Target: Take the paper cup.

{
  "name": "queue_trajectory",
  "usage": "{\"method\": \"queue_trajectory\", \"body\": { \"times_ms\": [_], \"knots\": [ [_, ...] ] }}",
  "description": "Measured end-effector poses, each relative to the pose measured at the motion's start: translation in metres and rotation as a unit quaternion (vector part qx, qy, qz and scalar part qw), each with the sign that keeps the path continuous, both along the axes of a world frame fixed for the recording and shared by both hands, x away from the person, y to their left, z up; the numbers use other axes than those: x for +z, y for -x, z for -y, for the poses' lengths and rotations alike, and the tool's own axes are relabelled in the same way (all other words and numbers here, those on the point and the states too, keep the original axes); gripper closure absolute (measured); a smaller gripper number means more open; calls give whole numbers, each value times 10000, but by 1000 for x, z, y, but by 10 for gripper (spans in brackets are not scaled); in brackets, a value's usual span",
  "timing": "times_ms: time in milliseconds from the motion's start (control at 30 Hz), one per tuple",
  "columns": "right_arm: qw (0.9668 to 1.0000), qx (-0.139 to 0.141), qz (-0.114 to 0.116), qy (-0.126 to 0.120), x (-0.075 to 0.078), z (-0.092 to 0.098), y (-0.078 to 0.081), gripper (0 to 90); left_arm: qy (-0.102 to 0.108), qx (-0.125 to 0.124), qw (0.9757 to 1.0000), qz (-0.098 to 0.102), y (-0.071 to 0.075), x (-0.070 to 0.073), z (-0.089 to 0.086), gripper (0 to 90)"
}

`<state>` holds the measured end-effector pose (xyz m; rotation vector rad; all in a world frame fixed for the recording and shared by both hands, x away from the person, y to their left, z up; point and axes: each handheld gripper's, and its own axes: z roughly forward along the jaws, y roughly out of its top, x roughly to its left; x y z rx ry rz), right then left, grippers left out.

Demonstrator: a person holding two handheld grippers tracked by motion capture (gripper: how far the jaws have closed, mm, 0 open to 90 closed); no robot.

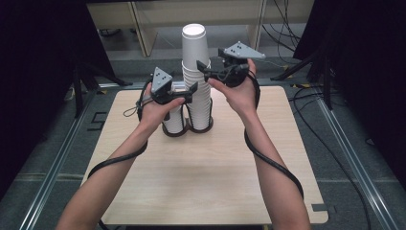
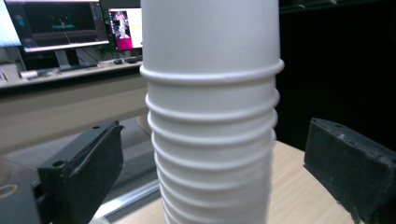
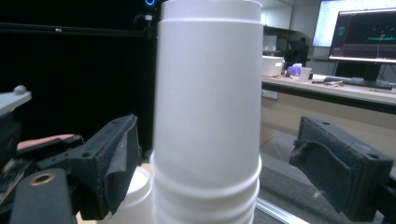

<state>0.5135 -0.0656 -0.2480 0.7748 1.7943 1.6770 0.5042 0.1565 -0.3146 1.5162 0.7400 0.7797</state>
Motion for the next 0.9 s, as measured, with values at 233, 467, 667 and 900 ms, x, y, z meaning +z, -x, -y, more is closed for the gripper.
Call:
{"method": "queue_trajectory", "body": {
  "times_ms": [233,467,667,900],
  "knots": [
    [9999,94,-34,95,11,-16,-24,147,-209,-50,9998,41,-15,3,12,56],
    [9996,201,-137,165,19,-33,-35,132,-92,7,10000,29,-22,2,18,75],
    [9996,115,-158,218,20,-41,-42,140,-74,59,9999,62,-24,2,20,80],
    [9995,72,-154,255,20,-41,-42,195,-95,29,9999,64,-23,2,19,85]
  ]
}}
